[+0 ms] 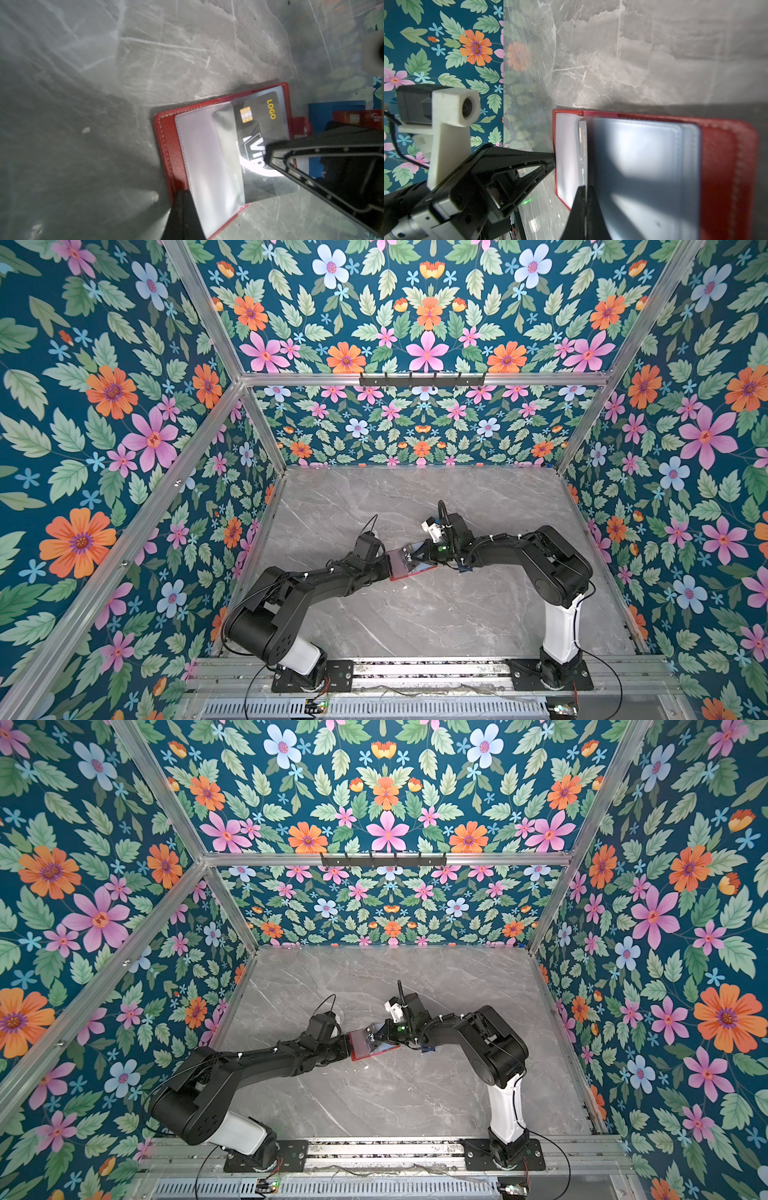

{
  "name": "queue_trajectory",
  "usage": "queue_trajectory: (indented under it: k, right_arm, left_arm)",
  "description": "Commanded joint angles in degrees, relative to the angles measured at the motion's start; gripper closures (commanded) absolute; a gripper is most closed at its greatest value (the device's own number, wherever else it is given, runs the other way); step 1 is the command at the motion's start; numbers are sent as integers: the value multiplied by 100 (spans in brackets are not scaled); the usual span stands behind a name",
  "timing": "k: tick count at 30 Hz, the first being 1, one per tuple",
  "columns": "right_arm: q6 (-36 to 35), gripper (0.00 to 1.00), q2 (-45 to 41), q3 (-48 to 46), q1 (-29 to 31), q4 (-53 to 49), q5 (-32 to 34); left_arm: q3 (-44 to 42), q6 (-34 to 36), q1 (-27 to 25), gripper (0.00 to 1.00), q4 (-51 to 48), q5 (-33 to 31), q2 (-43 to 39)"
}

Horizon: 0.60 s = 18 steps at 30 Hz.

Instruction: Put the credit cards into the card holder

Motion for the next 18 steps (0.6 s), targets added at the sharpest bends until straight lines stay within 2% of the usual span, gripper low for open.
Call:
queue_trajectory:
  k: [1,6,8,18]
  right_arm:
    - [93,94,-15,-36,45,-80,86]
    - [-37,70,-99,13,98,-364,302]
    - [-120,64,-127,77,125,-576,410]
    - [-682,45,-416,506,356,-1822,1344]
  left_arm:
    - [-8,59,-8,100,-425,-131,5]
    - [-7,62,-22,100,-425,-131,27]
    - [-4,69,-31,100,-425,-131,23]
    - [32,84,-52,100,-443,-158,52]
